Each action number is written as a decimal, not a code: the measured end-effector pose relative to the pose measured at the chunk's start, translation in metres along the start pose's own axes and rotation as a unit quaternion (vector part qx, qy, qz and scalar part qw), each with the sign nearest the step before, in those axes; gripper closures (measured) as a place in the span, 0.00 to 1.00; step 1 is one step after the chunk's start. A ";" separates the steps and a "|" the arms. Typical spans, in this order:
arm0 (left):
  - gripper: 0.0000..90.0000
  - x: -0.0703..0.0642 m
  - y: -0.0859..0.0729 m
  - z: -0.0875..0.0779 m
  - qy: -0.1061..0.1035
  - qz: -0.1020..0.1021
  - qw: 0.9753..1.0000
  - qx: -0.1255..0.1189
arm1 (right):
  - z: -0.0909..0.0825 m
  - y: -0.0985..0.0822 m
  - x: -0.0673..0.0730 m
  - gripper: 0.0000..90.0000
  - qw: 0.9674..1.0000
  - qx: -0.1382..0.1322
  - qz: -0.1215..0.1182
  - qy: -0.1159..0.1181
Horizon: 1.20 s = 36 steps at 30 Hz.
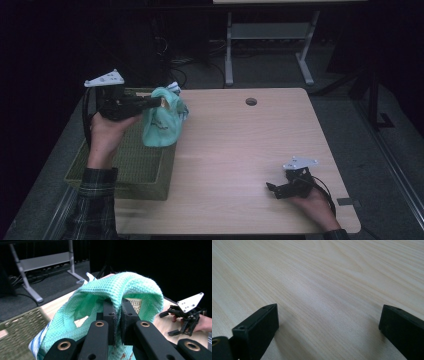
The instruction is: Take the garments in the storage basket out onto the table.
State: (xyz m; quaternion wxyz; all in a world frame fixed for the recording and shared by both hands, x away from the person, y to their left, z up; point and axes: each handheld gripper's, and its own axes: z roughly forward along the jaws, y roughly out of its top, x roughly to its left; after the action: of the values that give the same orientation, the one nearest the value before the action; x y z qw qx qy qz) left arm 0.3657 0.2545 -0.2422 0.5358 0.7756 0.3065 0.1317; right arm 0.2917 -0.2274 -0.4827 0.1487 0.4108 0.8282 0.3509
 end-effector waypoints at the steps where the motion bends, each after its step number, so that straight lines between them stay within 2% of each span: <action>1: 0.94 -0.002 0.001 0.003 -0.004 0.000 1.000 -0.001 | 0.000 0.000 0.000 0.02 1.000 0.000 0.000 0.000; 16: 0.94 -0.030 0.005 0.045 -0.056 0.015 0.998 0.005 | 0.000 0.000 0.000 0.02 1.000 -0.001 -0.001 -0.001; 36: 0.94 -0.062 -0.011 0.110 -0.110 0.019 0.993 0.032 | 0.000 0.000 0.000 0.02 1.000 0.000 0.002 0.001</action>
State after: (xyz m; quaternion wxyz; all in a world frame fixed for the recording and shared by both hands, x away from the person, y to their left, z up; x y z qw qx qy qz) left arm 0.3721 0.1363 -0.2871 0.5384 0.8080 0.2349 0.0455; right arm 0.2914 -0.2272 -0.4826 0.1474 0.4126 0.8274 0.3513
